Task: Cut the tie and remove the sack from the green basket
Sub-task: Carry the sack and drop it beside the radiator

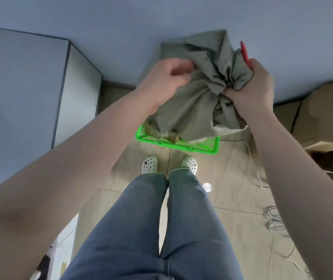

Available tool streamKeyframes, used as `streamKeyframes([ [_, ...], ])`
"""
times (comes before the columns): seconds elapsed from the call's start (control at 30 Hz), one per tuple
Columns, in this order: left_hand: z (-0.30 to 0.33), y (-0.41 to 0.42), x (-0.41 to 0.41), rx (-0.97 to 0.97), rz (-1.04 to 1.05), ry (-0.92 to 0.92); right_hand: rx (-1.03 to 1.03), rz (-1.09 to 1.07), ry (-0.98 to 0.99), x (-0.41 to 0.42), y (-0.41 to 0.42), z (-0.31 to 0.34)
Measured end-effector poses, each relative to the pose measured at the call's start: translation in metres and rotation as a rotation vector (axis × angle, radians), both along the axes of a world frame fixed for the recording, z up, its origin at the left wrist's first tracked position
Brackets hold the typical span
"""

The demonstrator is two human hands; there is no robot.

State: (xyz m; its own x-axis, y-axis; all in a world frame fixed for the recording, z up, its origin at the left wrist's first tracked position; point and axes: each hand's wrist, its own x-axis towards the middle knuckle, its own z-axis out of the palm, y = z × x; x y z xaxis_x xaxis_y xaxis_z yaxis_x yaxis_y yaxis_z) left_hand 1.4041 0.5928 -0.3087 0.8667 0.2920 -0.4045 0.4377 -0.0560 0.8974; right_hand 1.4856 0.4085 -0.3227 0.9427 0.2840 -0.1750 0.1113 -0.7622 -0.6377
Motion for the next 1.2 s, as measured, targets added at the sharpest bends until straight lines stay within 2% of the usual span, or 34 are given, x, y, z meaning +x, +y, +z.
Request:
streamKeyframes([
  [0.23,0.013,-0.004,-0.027,0.091,-0.018,0.021,-0.015,-0.047,0.021,-0.022,0.009,0.014],
  [0.33,0.019,0.001,-0.038,0.068,-0.008,0.008,0.109,-0.128,-0.052,-0.022,0.012,0.032],
  [0.43,0.026,0.004,-0.048,0.048,0.045,0.035,0.0,-0.1,-0.027,-0.019,0.007,0.047],
  [0.6,0.032,0.007,-0.052,0.049,0.061,0.025,0.162,-0.125,-0.067,-0.012,0.015,0.079],
  [0.7,0.039,-0.001,-0.048,0.054,0.023,0.036,-0.008,-0.089,0.011,-0.019,0.021,0.073],
  [0.73,0.042,-0.003,-0.046,0.064,0.015,0.03,-0.001,-0.112,0.024,-0.021,0.021,0.072],
  [0.83,0.049,-0.009,-0.047,0.047,-0.075,-0.008,0.175,-0.214,0.08,-0.029,0.021,0.077],
  [0.9,0.051,-0.02,-0.052,-0.001,-0.247,-0.036,0.226,-0.241,0.181,-0.036,0.019,0.08],
  [0.97,0.054,-0.031,-0.055,0.093,-0.402,-0.058,0.387,-0.284,0.358,-0.041,0.019,0.086],
  [1.0,0.055,-0.033,-0.056,0.172,-0.405,-0.058,0.482,-0.302,0.468,-0.043,0.019,0.093],
  [1.07,0.061,-0.031,-0.056,0.306,-0.254,-0.09,0.616,-0.276,0.632,-0.046,0.017,0.109],
  [1.1,0.066,-0.027,-0.055,0.34,-0.142,-0.104,0.623,-0.254,0.646,-0.046,0.012,0.116],
  [1.2,0.08,-0.008,-0.048,0.424,0.007,-0.085,0.602,-0.283,0.545,-0.046,-0.007,0.132],
])
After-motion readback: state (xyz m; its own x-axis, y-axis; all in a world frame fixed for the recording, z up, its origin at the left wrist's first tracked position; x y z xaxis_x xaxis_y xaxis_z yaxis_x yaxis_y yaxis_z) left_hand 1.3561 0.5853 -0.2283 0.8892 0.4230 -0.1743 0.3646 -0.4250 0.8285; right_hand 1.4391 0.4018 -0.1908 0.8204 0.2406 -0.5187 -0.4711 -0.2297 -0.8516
